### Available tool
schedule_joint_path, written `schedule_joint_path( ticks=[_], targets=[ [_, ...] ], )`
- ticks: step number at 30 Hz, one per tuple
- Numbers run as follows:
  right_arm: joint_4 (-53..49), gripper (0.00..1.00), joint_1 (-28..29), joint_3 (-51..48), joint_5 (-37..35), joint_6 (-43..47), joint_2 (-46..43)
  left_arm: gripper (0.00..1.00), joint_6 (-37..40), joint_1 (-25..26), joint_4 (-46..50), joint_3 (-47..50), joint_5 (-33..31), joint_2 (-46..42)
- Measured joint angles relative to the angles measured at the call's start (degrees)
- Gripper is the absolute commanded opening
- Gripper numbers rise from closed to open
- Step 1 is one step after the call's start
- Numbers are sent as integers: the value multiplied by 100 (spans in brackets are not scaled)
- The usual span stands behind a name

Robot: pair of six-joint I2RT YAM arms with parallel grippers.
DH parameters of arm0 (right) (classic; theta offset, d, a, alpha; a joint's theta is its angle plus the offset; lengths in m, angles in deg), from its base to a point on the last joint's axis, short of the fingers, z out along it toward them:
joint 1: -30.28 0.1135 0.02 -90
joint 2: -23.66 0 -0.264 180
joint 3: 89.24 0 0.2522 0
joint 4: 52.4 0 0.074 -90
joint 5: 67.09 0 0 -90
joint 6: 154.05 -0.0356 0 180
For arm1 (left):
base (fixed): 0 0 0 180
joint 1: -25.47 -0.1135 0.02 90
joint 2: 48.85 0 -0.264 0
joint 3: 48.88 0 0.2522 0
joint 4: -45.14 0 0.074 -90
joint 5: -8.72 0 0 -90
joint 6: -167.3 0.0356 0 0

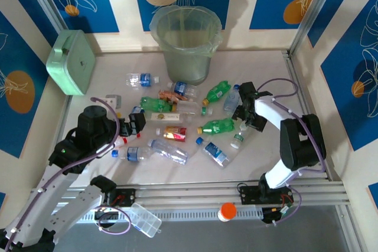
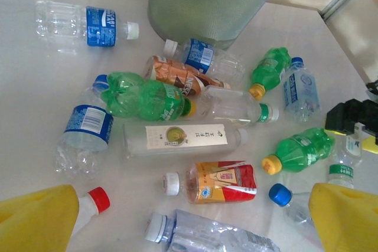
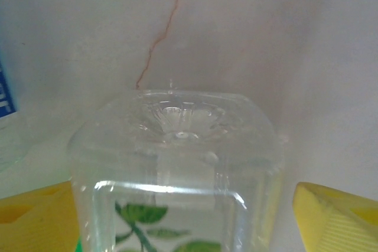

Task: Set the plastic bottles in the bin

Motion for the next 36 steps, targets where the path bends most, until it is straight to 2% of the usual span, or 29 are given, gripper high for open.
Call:
schedule_joint_path(
  ticks=[5,9,11,17,22,25,30,33,36],
  targets=[
    [24,68,9,0,4,-98,107,99,-2,0,-39,2,68,15],
    [7,50,9,0,-20,-170,94,99,-4,0,-35,2,68,79],
    [-22,45,9,0,-42,-225,44,99,-7,0,-35,2,72,87],
    [-155,44,9,0,-83,-264,-503,99,-24,0,-31,-26,186,114],
    [-319,42,107,-4,-107,-227,-1421,99,-22,0,9,-282,492,146],
    [-323,42,413,11,-92,-96,-2194,99,-22,0,-37,-461,839,262],
    [116,42,1318,302,105,514,-3215,99,-2,0,-284,-767,1270,713],
    [507,42,1773,787,273,914,-3316,99,-2,0,-422,-1045,1327,1154],
    [925,42,1915,1421,422,1261,-3051,99,0,-2,-625,-1340,1294,1668]
  ],
)
